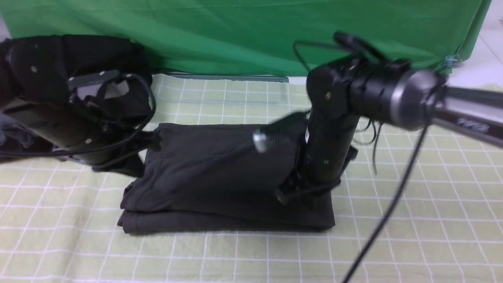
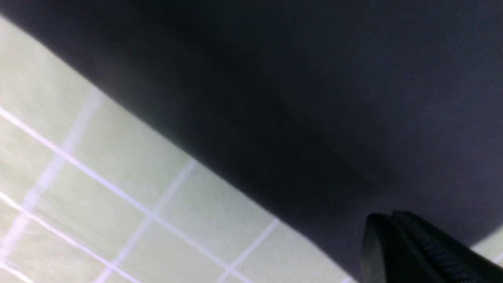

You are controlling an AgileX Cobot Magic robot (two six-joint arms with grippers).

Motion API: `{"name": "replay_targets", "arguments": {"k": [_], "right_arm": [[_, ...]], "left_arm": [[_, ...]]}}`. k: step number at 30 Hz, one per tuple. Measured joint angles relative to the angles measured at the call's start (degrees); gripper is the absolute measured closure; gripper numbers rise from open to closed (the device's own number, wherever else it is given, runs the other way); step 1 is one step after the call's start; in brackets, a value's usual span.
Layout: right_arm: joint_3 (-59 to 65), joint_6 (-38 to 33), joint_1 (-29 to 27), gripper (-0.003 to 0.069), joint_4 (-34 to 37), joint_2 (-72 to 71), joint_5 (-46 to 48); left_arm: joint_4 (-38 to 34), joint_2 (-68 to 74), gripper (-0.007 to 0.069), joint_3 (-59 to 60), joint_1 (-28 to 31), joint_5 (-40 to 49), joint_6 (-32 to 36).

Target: Fold a long-sleeved shirt over a green coffee tablecloth.

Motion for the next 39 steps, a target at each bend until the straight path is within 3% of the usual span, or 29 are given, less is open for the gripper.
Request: {"name": "replay_targets", "arguments": {"k": [5, 17, 26, 34, 38, 39], "right_arm": [[-0.06, 0.05, -0.63, 0.0659, 0.41, -1.47, -3.74], [-0.01, -1.11, -6.30, 0.0659, 0.64, 3.86, 1.10], [0.39, -1.28, -10.08, 0.0659, -0.78, -8.10, 0.34], [10.81, 2.01, -10.74, 0.0659, -6.72, -39.69, -17.81], [24.28, 2.54, -10.74, 0.0659, -7.57, -57.04, -31.10], [31.06, 2.60, -10.80, 0.0659, -7.65, -64.16, -37.98]], "left_arm": [[-0.75, 3.48, 0.0629, 0.00, -1.14, -2.13, 0.33], [5.48, 9.63, 0.0629, 0.33, -1.14, 1.28, -1.35], [7.38, -1.49, 0.0629, 0.50, -1.14, 5.96, -1.41], [7.69, -27.27, 0.0629, 0.56, -1.14, 8.30, -1.25], [7.69, -39.70, 0.0629, 0.56, -1.14, 8.69, -1.25], [7.69, -44.23, 0.0629, 0.56, -1.14, 9.24, -1.36]]}}
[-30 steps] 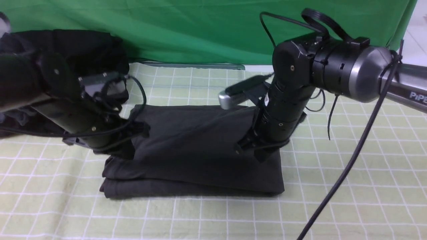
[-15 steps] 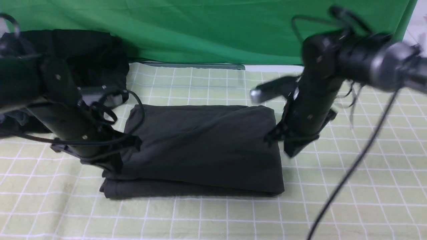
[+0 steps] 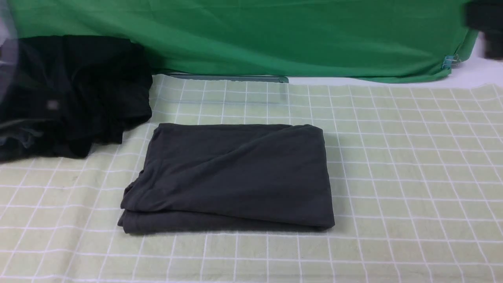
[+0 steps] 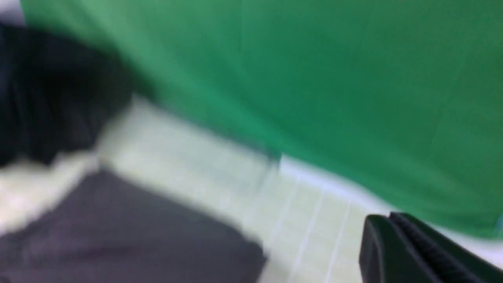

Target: Fold a long-sleeved shirt over a green coffee tablecloth.

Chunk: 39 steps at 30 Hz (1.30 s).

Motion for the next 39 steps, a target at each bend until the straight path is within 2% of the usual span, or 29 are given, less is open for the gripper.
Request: {"name": "replay_targets", "arguments": {"k": [1, 2, 8, 12, 20, 26, 29, 35, 39], "right_arm": [[1.68, 0.00, 0.00, 0.0659, 0.00, -0.86, -0.95], [8.33, 0.06, 0.00, 0.0659, -0.05, -8.34, -9.46], [28.36, -0.45, 0.00, 0.0659, -0.24, -27.21, -32.69], [34.03, -1.25, 0.00, 0.0657, -0.29, -33.72, -36.39], [35.79, -1.77, 0.00, 0.0649, -0.42, -40.79, -37.07], [35.83, -2.93, 0.00, 0.0645, -0.42, -45.18, -28.18], [36.09, -2.93, 0.00, 0.0634, -0.42, -45.83, -27.60], [36.17, -2.97, -0.04, 0.0543, -0.42, -46.09, -27.79], [36.17, -2.97, -0.04, 0.0513, -0.42, -46.09, -27.10]], "left_arm": [[0.00, -0.54, 0.0629, 0.00, 0.00, 0.00, 0.00], [0.00, -5.22, 0.0629, 0.00, 0.00, 0.94, -0.28], [0.00, -18.01, 0.0629, 0.28, 0.00, 4.22, -1.82], [0.12, -24.82, 0.0629, 2.56, 0.00, 4.51, -2.53], [1.62, -35.59, 0.0629, 14.54, 0.00, 2.33, -4.58], [0.83, -36.86, 0.0629, 23.03, 0.00, -5.75, -6.05], [-0.28, -36.86, 0.0629, 24.80, 0.00, -7.16, -6.05], [-1.45, -36.86, 0.0629, 25.70, 0.00, -10.77, -6.00], [-1.46, -36.86, 0.0629, 25.70, 0.00, -11.10, -6.00]]}}
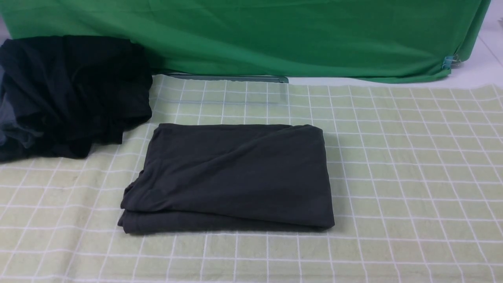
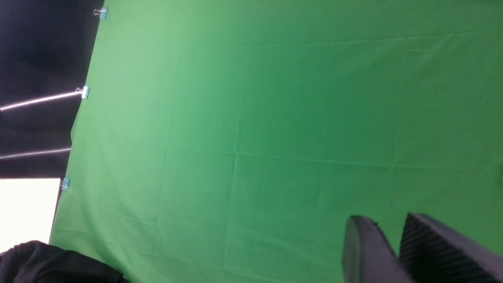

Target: Fold a long-sleeved shirt over a green coffee tablecloth.

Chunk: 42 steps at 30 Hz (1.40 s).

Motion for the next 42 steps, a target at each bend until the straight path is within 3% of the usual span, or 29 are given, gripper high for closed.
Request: {"name": "replay_targets", "arguments": {"k": [19, 22, 28, 34, 42], "right_arm": [[0.04, 0.00, 0.00, 0.0475, 0.00, 0.00, 1.22], [0.04, 0.00, 0.00, 0.0469, 0.00, 0.00, 1.24], [0.06, 0.00, 0.00, 0.0442, 0.00, 0.00, 1.29], [0.06, 0.00, 0.00, 0.0425, 0.00, 0.00, 1.29], [0.06, 0.00, 0.00, 0.0420, 0.00, 0.00, 1.36]], "left_arm": [[2.29, -0.25, 0.0627, 1.17, 0.00, -2.97, 2.35], [3.63, -1.71, 0.0627, 4.32, 0.99, -8.32, 5.67], [3.16, -8.53, 0.0625, 21.68, 8.63, -23.98, 12.72], [4.63, -10.07, 0.0623, 35.62, 10.45, -27.37, 13.57], [5.22, -10.07, 0.0623, 37.10, 10.45, -27.47, 13.57]]}}
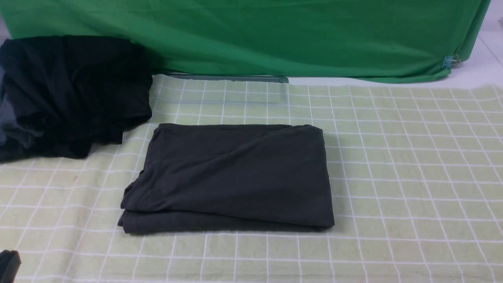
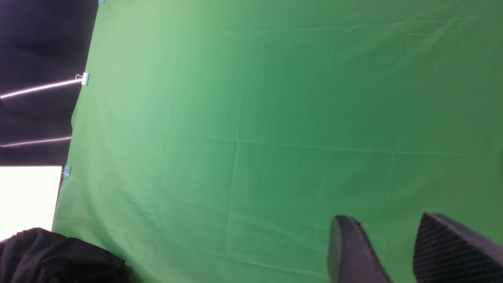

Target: Fold a long-sleeved shirt over a green coffee tablecloth.

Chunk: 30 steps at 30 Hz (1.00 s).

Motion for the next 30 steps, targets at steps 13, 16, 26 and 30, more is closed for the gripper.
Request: {"name": "replay_targets", "arguments": {"k": [13, 16, 26, 30], "right_arm": [[0.00, 0.00, 0.00, 0.0418, 0.00, 0.00, 0.00], [0.00, 0.00, 0.00, 0.0418, 0.00, 0.00, 0.00], [0.00, 0.05, 0.00, 0.0417, 0.00, 0.00, 0.00], [0.04, 0.01, -0.47, 0.0417, 0.00, -0.41, 1.25]], "left_arm": [[0.99, 0.00, 0.0623, 0.00, 0.00, -0.09, 0.00], [1.04, 0.00, 0.0623, 0.00, 0.00, -0.09, 0.00], [1.04, 0.00, 0.0623, 0.00, 0.00, -0.09, 0.00], [1.04, 0.00, 0.0623, 0.00, 0.00, -0.14, 0.00]]}}
